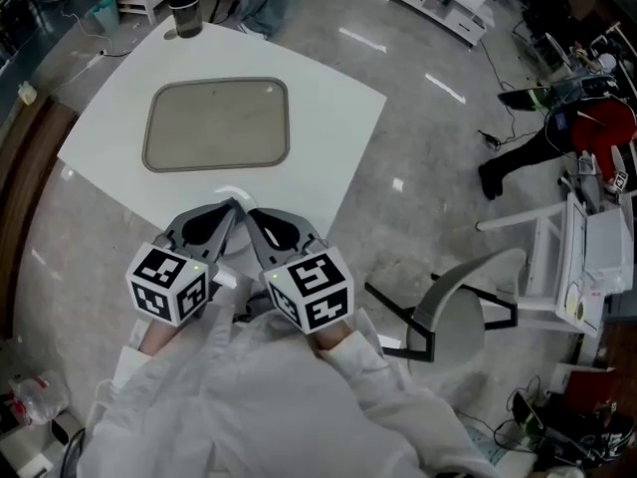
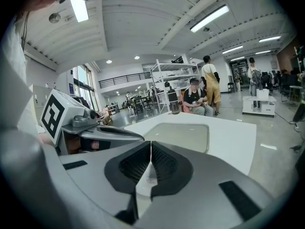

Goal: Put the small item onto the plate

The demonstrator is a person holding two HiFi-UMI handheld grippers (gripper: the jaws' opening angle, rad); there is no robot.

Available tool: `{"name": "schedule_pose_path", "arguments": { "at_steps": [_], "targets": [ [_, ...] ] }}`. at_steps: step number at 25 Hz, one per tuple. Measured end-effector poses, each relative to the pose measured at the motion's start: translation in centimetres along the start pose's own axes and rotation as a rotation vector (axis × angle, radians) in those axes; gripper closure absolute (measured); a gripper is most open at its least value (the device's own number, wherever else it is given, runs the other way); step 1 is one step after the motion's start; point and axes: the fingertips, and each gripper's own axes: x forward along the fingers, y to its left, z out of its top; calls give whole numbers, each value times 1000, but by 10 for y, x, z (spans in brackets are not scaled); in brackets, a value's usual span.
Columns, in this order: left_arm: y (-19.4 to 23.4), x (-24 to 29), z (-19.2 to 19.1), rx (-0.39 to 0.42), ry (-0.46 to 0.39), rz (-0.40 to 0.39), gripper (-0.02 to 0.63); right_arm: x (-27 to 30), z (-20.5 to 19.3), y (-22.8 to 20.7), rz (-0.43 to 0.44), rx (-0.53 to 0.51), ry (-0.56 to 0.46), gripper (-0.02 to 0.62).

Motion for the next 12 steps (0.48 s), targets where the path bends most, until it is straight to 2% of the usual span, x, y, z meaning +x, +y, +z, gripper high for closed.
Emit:
{"name": "schedule_pose_path", "arguments": {
  "at_steps": [4, 12],
  "targets": [
    [5, 10, 0, -25, 11, 4, 595, 10, -2, -15, 8, 28, 15, 580],
    [17, 11, -8, -70, 27, 32, 595, 18, -12, -15, 28, 46, 52, 580]
  ]
}}
